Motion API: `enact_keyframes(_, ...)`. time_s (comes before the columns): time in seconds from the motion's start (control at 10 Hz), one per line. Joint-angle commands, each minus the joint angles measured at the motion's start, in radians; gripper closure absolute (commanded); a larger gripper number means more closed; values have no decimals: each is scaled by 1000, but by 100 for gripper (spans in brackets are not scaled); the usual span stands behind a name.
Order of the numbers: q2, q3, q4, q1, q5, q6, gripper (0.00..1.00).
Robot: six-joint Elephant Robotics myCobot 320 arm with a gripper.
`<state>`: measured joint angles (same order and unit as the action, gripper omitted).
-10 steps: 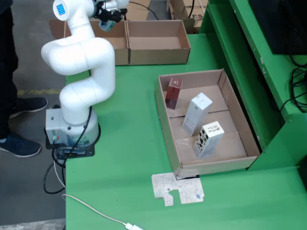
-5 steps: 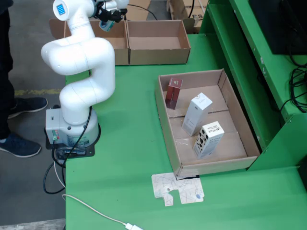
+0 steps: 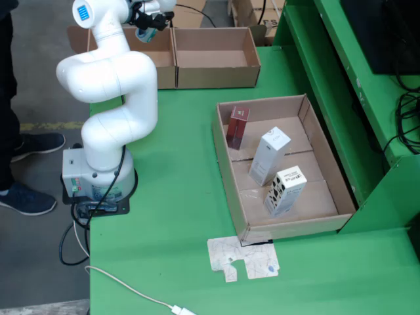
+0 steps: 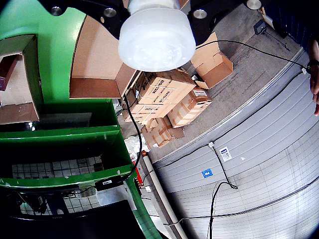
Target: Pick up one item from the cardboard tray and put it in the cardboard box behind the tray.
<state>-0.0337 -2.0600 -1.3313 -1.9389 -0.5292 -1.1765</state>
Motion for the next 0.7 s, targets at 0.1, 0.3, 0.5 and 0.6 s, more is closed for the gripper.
enact_keyframes(0.1,14,29,-13,6,13,6,100)
enact_keyframes(0.3,14,29,-13,6,13,6,80)
enact_keyframes(0.5,14,29,-13,6,13,6,60)
enact_keyframes(0.6,14,29,-13,6,13,6,50)
